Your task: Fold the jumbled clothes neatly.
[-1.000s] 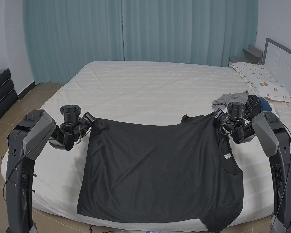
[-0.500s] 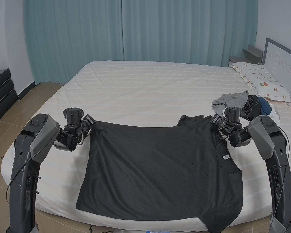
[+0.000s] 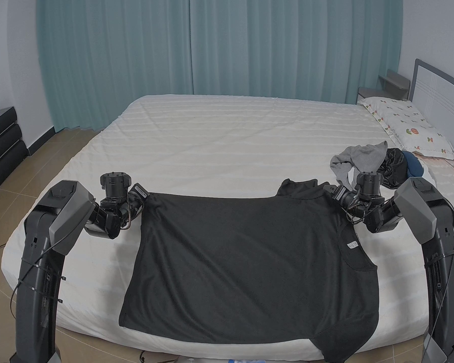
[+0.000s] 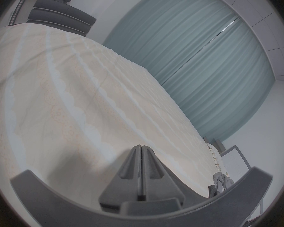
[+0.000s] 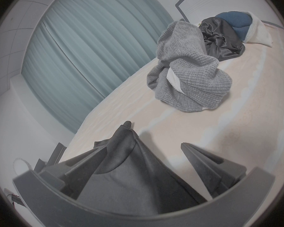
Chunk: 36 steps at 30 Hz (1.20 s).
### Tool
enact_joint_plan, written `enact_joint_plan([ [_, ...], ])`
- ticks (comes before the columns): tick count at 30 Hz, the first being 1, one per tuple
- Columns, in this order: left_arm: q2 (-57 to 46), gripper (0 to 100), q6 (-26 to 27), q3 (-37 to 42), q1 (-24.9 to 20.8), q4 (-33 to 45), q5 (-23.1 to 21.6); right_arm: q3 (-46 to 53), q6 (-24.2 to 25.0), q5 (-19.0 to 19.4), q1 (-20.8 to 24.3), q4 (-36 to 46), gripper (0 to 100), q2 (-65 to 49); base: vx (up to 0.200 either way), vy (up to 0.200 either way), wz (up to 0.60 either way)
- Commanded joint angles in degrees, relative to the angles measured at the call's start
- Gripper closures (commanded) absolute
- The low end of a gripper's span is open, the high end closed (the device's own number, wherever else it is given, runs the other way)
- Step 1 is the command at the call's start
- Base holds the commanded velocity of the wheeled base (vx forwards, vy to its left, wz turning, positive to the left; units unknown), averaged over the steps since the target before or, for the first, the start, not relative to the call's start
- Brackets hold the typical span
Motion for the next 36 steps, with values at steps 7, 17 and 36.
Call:
enact_joint_plan([
  [7, -0.36, 100, -0.03, 0.17, 0.32, 1.31, 0.11, 7.10, -1.16, 4.85, -1.93, 0.33, 0, -3.09, 0.000, 0.000, 0.00],
  [17, -0.62, 100, 0.06, 0.26, 0.32, 1.40, 0.11, 11.84, -6.61, 6.70, -3.25, 0.33, 100, -4.67, 0.000, 0.000, 0.00],
  [36, -0.71, 100, 0.24, 0.43, 0.32, 3.77, 0.20, 19.66, -15.57, 12.24, -5.45, 2.88, 0, -8.98, 0.000, 0.000, 0.00],
])
